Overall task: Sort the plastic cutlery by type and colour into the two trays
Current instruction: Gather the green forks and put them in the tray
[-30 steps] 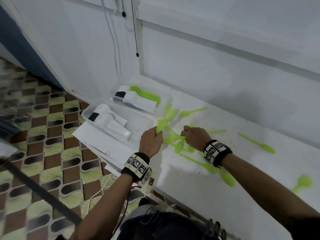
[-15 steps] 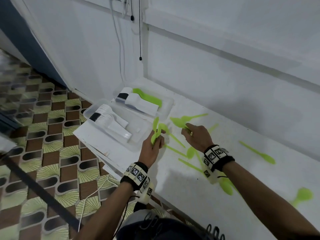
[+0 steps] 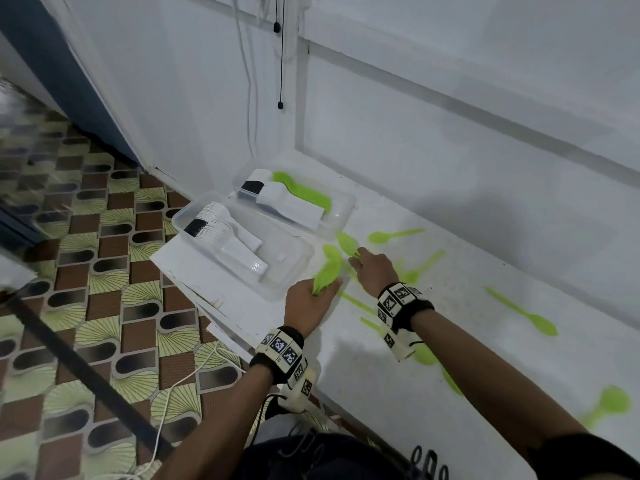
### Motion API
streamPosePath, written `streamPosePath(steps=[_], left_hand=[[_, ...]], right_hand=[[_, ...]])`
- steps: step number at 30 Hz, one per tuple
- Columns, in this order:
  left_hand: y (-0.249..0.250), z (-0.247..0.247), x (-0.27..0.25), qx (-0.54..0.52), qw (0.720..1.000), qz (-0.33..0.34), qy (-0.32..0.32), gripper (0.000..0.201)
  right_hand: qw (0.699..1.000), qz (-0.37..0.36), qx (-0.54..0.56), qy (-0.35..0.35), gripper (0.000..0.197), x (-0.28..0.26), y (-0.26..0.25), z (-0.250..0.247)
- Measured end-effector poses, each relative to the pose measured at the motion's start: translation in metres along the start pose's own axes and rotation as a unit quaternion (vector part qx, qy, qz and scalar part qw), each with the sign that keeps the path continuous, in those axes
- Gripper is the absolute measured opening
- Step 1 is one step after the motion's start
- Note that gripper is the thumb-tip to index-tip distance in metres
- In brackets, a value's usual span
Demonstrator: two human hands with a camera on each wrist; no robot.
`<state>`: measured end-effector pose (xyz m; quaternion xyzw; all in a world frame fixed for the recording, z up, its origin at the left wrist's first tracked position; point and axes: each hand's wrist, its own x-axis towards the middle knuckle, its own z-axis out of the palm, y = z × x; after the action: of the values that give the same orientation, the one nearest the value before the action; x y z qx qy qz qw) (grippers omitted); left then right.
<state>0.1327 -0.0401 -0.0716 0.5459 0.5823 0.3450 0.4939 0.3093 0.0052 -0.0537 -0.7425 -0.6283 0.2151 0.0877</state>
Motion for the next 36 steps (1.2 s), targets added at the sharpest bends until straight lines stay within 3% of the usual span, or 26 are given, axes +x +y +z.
streamPosePath(steps=[2, 5, 8, 13, 18, 20, 26, 31, 36], left_hand=[[-0.001, 0.003, 0.004, 0.075, 0.997, -0.009, 0.02, 0.053], [-0.003, 0.007, 0.006, 0.168, 0.986, -0.01, -0.008, 0.027], [-0.004, 0.014, 0.007, 0.237, 0.969, -0.016, -0.066, 0.035], [0.0, 0.02, 0.01, 0.313, 0.936, 0.036, -0.155, 0.055], [0.012, 0.022, 0.017, 0.345, 0.932, 0.017, -0.113, 0.042], [0.012, 0.025, 0.017, 0.371, 0.922, 0.012, -0.112, 0.048], [0.021, 0.034, 0.015, 0.429, 0.897, 0.005, -0.108, 0.028], [0.02, 0.035, 0.01, 0.412, 0.906, -0.012, -0.098, 0.068], [0.024, 0.034, 0.008, 0.349, 0.935, -0.001, -0.059, 0.065]], right_hand=[[1.0, -0.003, 0.001, -0.002, 0.043, -0.001, 0.003, 0.006], [0.998, -0.029, -0.057, -0.021, 0.034, -0.001, 0.006, 0.01], [0.999, -0.017, -0.048, -0.009, 0.029, 0.004, 0.008, 0.001], [0.999, -0.018, -0.042, 0.019, 0.027, 0.023, 0.036, -0.032], [0.998, 0.017, -0.034, 0.059, 0.031, 0.046, 0.06, -0.06], [0.997, 0.026, -0.055, 0.038, 0.037, 0.055, 0.068, -0.063], [0.99, 0.068, -0.125, -0.024, 0.053, 0.074, 0.085, -0.07], [0.987, 0.037, -0.156, -0.029, 0.042, 0.08, 0.094, -0.068], [0.989, -0.001, -0.145, 0.024, 0.041, 0.074, 0.098, -0.071]])
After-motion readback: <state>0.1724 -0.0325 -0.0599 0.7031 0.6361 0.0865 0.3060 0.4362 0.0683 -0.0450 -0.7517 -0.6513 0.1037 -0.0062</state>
